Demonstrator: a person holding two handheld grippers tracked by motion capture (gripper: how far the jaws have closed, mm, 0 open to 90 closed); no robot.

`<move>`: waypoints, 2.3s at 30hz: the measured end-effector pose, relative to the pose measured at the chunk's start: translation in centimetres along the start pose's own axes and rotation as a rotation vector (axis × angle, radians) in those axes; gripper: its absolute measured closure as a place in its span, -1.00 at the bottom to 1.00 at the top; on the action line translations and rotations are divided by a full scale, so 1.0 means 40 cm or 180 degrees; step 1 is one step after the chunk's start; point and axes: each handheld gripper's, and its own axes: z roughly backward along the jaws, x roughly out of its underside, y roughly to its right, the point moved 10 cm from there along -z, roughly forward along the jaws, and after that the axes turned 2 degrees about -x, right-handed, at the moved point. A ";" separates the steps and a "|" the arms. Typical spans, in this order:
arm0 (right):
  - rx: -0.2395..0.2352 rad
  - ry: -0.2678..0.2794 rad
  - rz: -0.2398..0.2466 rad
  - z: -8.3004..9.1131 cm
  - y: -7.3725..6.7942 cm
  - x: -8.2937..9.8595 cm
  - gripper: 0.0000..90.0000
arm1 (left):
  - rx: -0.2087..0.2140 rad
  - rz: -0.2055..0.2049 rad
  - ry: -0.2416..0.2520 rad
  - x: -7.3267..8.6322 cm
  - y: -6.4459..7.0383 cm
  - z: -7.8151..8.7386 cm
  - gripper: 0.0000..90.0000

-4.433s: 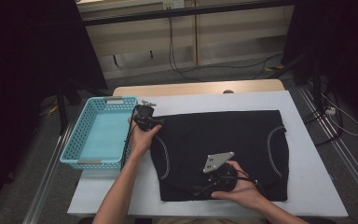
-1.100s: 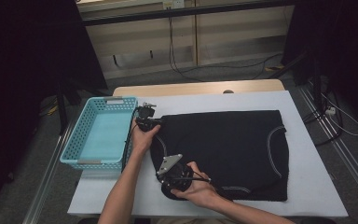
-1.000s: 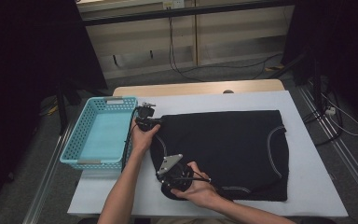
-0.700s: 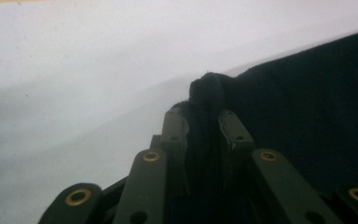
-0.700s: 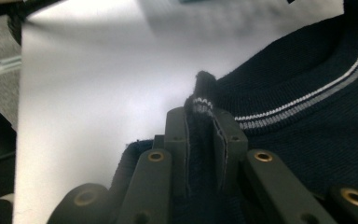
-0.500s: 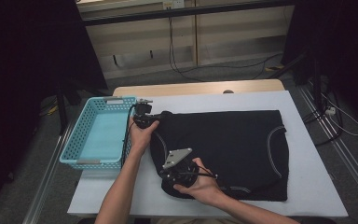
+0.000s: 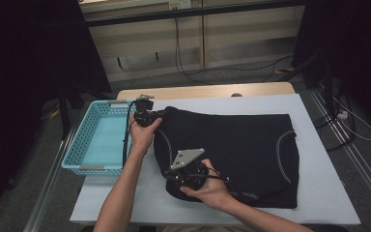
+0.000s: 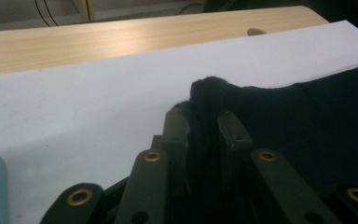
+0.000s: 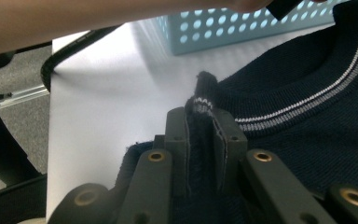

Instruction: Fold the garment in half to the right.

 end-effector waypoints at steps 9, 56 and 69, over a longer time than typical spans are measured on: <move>0.0047 0.0108 0.0066 0.017 -0.004 -0.032 0.75 | -0.0001 0.0022 0.0090 -0.024 -0.007 0.024 0.70; -0.0019 0.0594 0.0134 0.049 -0.039 -0.181 0.74 | -0.0139 -0.0077 0.0388 -0.121 -0.046 0.165 0.70; -0.0060 0.0680 0.0182 0.046 -0.052 -0.225 0.75 | -0.0212 -0.0117 0.0435 -0.147 -0.065 0.204 0.71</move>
